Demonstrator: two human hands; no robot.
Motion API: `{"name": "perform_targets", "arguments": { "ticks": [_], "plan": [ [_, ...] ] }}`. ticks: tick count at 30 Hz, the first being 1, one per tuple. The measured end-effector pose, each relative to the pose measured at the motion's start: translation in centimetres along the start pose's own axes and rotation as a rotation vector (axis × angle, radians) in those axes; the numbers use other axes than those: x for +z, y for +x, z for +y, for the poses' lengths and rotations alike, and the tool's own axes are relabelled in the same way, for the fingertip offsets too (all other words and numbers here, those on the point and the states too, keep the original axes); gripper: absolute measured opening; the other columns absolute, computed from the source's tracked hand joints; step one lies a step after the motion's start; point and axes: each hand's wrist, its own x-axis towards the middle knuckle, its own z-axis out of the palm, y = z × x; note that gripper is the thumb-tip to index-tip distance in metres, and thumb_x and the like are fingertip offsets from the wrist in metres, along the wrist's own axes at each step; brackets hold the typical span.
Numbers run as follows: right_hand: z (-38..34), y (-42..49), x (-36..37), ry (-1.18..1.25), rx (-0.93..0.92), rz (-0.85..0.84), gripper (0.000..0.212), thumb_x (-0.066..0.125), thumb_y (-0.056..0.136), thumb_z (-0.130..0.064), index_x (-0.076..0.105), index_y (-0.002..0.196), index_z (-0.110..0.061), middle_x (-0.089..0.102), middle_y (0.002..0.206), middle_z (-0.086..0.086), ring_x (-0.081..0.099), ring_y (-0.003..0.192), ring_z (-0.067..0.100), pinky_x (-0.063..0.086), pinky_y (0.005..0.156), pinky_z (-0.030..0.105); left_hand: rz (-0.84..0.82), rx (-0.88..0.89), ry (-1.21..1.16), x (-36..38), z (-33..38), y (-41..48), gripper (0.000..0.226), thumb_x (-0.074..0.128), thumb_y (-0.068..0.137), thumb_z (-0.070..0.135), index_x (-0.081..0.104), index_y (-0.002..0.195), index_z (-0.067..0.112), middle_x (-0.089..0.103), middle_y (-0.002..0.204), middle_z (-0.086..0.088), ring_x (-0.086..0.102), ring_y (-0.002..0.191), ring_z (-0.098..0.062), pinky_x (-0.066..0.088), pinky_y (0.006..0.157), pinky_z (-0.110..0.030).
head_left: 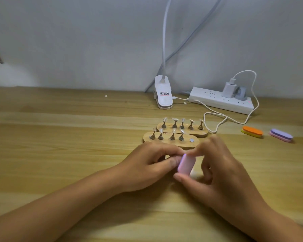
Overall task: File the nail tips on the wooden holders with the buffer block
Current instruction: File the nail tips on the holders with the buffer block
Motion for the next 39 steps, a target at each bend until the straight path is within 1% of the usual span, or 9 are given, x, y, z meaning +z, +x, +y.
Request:
{"name": "perform_targets", "arguments": {
  "ticks": [5,9,12,17,21,25,29,35,39],
  "plan": [
    [0.9,0.6,-0.9,0.205,0.223,0.203,0.042,0.075,0.074,-0.058,0.054,0.093,-0.027,0.052,0.082,-0.015,0.053,0.058,0.015,0.038,0.053,0.015,0.019,-0.008,-0.084,-0.1,-0.2,0.1,0.018,0.054,0.100,0.006,0.071,0.105,0.009,0.068,0.082,0.011,0.047,0.051,-0.004,0.038,0.051,-0.016],
    [0.0,0.1,0.0,0.117,-0.002,0.035,0.039,0.073,0.077,-0.051,0.053,0.100,-0.026,0.052,0.100,-0.012,0.053,0.056,0.009,0.046,0.045,0.029,0.024,-0.011,-0.065,-0.1,-0.4,0.2,0.019,0.056,0.097,-0.001,0.071,0.100,0.009,0.060,0.064,0.022,0.045,0.045,-0.002,0.037,0.050,-0.018],
    [0.4,0.3,-0.6,0.126,0.085,0.083,0.039,0.076,0.077,-0.050,0.055,0.098,-0.025,0.051,0.097,-0.015,0.052,0.056,0.013,0.045,0.048,0.031,0.020,-0.013,-0.071,-0.2,-0.5,0.3,0.016,0.059,0.097,0.003,0.073,0.099,0.011,0.058,0.058,0.024,0.045,0.043,0.000,0.035,0.048,-0.015],
    [0.0,0.0,-0.1,0.089,-0.039,0.031,0.038,0.071,0.075,-0.049,0.053,0.098,-0.026,0.047,0.099,-0.011,0.047,0.055,0.006,0.044,0.043,0.029,0.006,-0.002,-0.101,-0.1,-0.4,0.1,0.018,0.062,0.095,0.002,0.077,0.101,0.009,0.068,0.074,0.006,0.042,0.048,0.001,0.034,0.049,-0.017],
    [0.4,0.3,-0.5,0.181,0.106,0.092,0.038,0.080,0.075,-0.046,0.055,0.094,-0.023,0.047,0.092,-0.016,0.051,0.057,0.012,0.040,0.051,0.018,0.012,-0.017,-0.118,-0.3,-0.5,0.1,0.016,0.061,0.097,0.010,0.076,0.101,0.013,0.066,0.071,-0.001,0.044,0.045,-0.007,0.035,0.048,-0.018],
    [0.2,0.1,0.0,0.120,0.032,0.050,0.040,0.076,0.075,-0.048,0.052,0.096,-0.025,0.044,0.093,-0.017,0.048,0.056,0.009,0.040,0.047,0.019,0.005,-0.003,-0.142,-0.1,-0.3,0.1,0.018,0.060,0.093,0.018,0.076,0.100,0.023,0.064,0.070,0.018,0.045,0.045,-0.002,0.036,0.047,-0.015],
    [1.1,0.5,-0.7,0.261,0.241,0.184,0.040,0.071,0.069,-0.054,0.052,0.093,-0.029,0.053,0.092,-0.014,0.050,0.057,0.017,0.036,0.053,0.013,0.032,-0.048,-0.239,-0.3,-0.3,0.0,0.019,0.059,0.095,0.021,0.075,0.105,0.018,0.075,0.087,0.003,0.054,0.056,-0.029,0.043,0.048,-0.020],
    [0.1,0.2,-0.2,0.149,0.021,0.078,0.042,0.073,0.075,-0.048,0.051,0.103,-0.027,0.050,0.099,-0.011,0.051,0.055,0.012,0.041,0.047,0.020,0.020,-0.047,-0.276,-0.4,-0.5,0.0,0.013,0.062,0.093,0.008,0.074,0.098,0.011,0.071,0.080,0.016,0.054,0.050,-0.009,0.046,0.053,-0.019],
    [0.4,0.4,-0.6,0.149,0.109,0.127,0.045,0.082,0.074,-0.043,0.050,0.101,-0.026,0.049,0.092,-0.015,0.052,0.057,0.011,0.038,0.052,0.014,0.036,-0.051,-0.268,-0.3,-0.4,0.1,0.014,0.068,0.091,0.005,0.076,0.097,0.015,0.071,0.079,0.017,0.053,0.048,-0.008,0.045,0.051,-0.018]
  ]
}}
